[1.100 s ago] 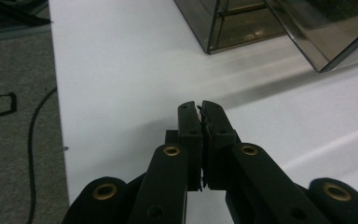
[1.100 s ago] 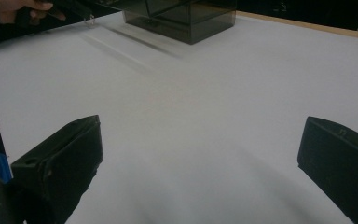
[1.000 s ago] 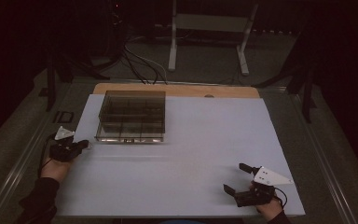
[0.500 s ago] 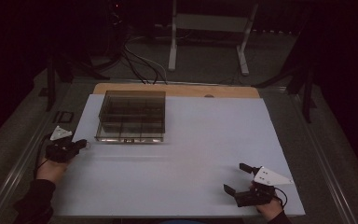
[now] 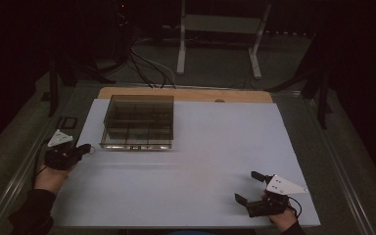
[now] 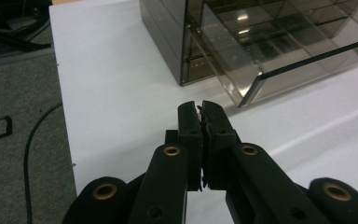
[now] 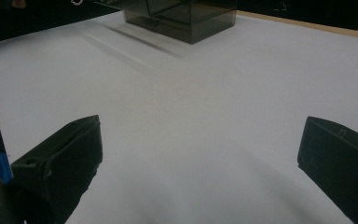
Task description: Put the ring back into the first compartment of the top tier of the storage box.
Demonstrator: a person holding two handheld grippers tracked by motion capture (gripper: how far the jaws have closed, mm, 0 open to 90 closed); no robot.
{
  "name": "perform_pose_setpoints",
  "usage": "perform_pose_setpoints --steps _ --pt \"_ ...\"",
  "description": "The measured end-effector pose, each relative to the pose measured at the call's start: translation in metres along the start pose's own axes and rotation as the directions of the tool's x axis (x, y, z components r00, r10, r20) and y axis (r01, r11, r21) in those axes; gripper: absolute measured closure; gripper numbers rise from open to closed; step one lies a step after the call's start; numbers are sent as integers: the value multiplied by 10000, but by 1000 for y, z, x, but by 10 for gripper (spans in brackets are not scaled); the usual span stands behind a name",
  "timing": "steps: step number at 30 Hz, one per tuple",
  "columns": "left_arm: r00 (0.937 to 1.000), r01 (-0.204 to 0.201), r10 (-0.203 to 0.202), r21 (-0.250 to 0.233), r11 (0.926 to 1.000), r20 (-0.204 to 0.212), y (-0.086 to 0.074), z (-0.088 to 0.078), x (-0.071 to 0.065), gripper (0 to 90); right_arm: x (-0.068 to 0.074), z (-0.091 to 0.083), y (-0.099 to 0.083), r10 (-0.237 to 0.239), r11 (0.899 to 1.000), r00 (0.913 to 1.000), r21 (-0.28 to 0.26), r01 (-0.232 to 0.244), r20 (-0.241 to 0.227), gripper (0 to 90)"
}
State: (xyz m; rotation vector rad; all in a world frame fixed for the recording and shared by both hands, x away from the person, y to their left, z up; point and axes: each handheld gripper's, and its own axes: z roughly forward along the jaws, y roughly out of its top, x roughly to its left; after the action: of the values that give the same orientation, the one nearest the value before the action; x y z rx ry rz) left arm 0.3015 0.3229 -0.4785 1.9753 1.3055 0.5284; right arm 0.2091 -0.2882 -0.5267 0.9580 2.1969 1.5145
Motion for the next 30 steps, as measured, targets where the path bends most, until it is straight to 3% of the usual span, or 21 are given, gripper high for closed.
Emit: perform_pose_setpoints --steps 18,30 --pt "9985 -535 538 -421 9977 81 17 -20 -13 899 0 1 0 -37 10000 10000 19 37 3 0" --pt "9974 -655 675 -726 9952 247 30 -29 -18 899 0 1 0 -50 10000 10000 40 50 13 0"
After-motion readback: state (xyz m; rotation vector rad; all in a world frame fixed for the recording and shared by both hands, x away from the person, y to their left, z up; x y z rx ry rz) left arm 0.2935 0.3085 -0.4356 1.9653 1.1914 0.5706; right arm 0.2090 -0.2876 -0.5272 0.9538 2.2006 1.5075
